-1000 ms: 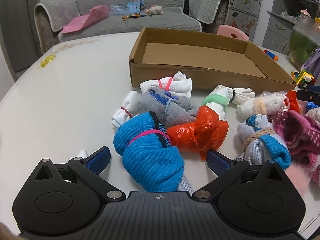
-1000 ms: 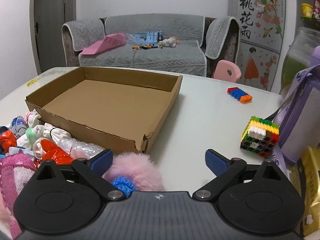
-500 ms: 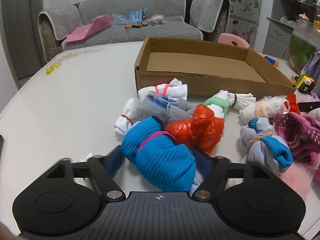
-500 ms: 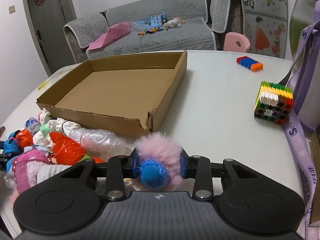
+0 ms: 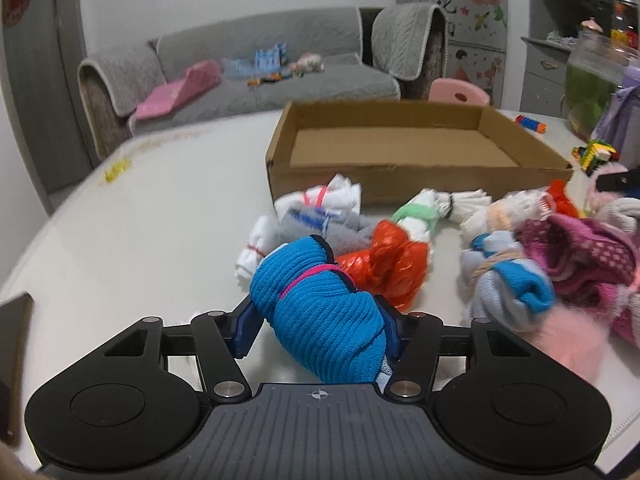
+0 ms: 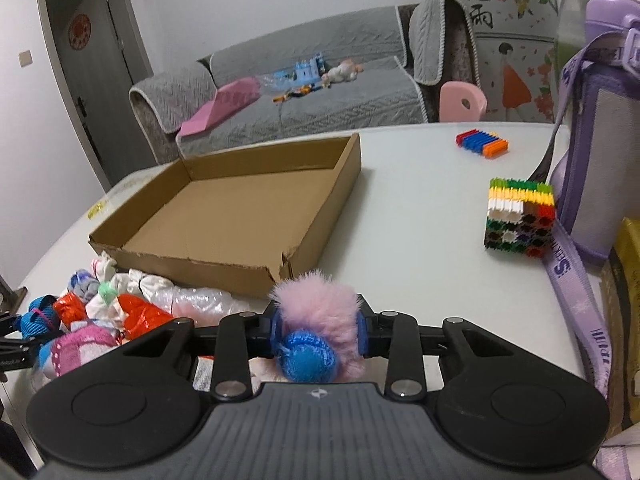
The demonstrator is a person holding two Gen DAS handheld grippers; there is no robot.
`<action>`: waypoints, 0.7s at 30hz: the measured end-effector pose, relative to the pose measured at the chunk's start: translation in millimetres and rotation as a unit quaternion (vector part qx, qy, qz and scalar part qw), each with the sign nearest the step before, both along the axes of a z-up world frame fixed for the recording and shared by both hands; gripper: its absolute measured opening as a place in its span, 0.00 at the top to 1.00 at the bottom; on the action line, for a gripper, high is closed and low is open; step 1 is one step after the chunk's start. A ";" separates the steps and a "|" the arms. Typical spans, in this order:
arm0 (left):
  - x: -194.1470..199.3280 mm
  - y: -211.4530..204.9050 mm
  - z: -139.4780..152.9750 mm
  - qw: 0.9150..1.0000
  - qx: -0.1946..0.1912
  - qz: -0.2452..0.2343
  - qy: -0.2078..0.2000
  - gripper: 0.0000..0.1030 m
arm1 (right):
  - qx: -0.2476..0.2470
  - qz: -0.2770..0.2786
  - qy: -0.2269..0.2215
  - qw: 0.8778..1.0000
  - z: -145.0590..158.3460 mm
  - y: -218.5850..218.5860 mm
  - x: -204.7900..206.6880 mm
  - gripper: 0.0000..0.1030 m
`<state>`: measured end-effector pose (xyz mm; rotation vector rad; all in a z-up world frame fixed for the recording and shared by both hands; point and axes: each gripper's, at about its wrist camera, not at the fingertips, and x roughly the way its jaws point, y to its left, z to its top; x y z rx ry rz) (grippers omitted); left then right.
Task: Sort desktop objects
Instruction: 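Grasp the blue rolled sock with the left tool while the right tool grasps the pink pom-pom, then carry the blue sock and pink pom-pom over the cardboard tray with both tools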
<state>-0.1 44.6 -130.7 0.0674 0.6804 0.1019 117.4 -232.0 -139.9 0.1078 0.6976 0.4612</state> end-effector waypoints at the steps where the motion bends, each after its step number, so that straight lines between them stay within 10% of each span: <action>1: -3.9 -2.3 4.0 1.000 0.005 -0.003 -0.005 0.38 | 0.003 -0.001 -0.002 1.000 1.1 -1.1 -0.7 0.70; 13: 4.0 -2.5 76.0 0.997 -0.002 -0.015 -0.073 0.38 | 0.078 -0.008 -0.083 0.993 50.3 -8.6 -11.5 0.74; 21: 41.2 -8.6 71.9 0.997 -0.026 -0.028 -0.074 0.37 | 0.041 0.006 -0.031 0.999 25.8 10.0 14.3 0.77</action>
